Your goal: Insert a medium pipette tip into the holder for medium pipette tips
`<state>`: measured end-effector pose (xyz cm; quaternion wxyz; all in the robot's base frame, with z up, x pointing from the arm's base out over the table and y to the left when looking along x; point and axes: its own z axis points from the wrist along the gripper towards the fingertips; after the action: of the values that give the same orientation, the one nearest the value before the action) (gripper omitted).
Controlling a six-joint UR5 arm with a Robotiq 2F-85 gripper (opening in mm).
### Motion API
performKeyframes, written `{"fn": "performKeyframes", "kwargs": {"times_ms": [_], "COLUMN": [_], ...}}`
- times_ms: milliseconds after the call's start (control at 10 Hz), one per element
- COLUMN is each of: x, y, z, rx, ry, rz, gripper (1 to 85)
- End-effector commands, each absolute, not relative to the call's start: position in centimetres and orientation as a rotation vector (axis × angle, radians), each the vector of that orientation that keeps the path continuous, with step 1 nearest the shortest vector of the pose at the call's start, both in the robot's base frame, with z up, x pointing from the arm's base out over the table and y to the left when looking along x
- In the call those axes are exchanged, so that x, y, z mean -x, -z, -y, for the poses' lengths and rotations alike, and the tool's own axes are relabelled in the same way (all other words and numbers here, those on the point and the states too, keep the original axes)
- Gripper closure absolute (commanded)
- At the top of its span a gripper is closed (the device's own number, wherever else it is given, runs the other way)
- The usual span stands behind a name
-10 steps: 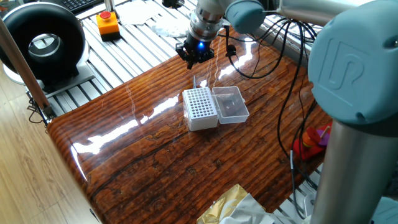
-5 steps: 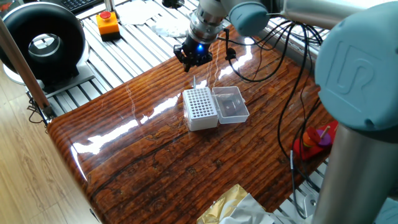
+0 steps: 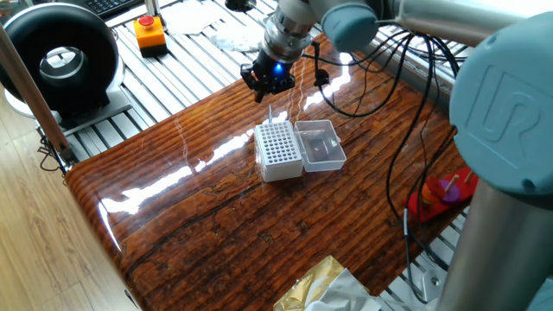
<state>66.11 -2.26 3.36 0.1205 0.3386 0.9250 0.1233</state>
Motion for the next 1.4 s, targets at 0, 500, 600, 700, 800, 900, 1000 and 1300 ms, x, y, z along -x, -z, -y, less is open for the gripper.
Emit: {"fn": "performKeyframes", "kwargs": {"times_ms": [0,500,600,700,800,900,1000,1300], "x": [-65.5,-63.4,-63.5,-63.6,-63.6,-63.5,-63.3,-62.7], "y": [-2.3,-2.3,-2.3,-2.3,-2.4,-2.5,-2.7,-3.9], "z": [3.0,3.9,3.7,3.7,3.8,3.8,3.8,4.0], "rx": [-0.934,-0.872,-0.882,-0.886,-0.884,-0.876,-0.865,-0.855], "ry": [-0.330,-0.282,-0.291,-0.287,-0.278,-0.276,-0.272,-0.257], "rz": [-2.680,-2.729,-2.729,-2.729,-2.728,-2.733,-2.736,-2.771], "gripper": [84.7,84.7,84.7,84.7,84.7,84.7,84.7,84.7]}}
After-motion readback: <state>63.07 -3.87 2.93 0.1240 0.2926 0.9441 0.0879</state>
